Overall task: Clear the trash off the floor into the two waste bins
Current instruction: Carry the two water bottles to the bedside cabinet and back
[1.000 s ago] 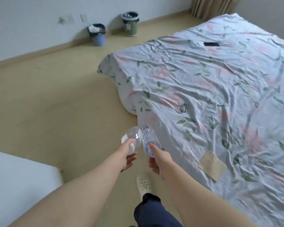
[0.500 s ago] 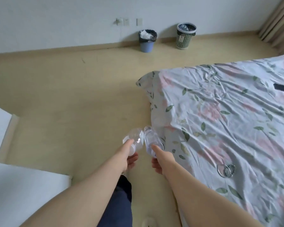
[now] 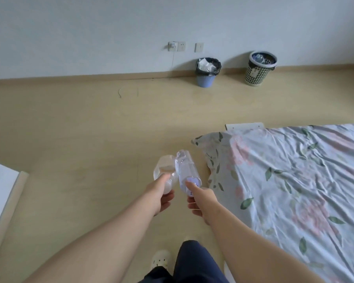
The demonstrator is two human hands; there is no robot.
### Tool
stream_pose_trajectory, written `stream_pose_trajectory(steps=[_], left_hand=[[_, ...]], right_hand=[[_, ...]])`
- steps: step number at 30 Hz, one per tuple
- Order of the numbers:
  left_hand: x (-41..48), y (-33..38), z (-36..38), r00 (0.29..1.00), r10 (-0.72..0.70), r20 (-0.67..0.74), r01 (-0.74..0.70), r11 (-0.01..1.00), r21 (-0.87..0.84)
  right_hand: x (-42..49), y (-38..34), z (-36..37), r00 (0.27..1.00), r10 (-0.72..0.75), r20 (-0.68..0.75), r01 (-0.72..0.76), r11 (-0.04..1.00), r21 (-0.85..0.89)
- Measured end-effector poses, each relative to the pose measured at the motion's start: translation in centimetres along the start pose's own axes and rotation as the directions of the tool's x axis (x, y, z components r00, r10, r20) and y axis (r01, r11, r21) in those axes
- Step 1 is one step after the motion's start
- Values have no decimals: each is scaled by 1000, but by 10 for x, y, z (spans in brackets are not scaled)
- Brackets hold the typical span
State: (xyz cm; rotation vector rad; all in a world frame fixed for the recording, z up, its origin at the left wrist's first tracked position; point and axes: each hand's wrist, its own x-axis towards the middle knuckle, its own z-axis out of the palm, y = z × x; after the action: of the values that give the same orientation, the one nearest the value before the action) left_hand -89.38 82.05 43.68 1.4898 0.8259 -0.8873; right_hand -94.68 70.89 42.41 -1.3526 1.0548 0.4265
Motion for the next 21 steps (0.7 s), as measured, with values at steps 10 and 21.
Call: stream_pose_trajectory(steps=[10, 21], left_hand=[[94, 181, 84, 998, 50, -33, -49, 999, 20], [182, 371, 169, 996, 84, 14, -85, 993, 82]], right_hand=[[139, -168, -26, 998, 43, 55, -51, 989, 140], [264, -350, -60, 998, 47, 40, -53, 986, 157]])
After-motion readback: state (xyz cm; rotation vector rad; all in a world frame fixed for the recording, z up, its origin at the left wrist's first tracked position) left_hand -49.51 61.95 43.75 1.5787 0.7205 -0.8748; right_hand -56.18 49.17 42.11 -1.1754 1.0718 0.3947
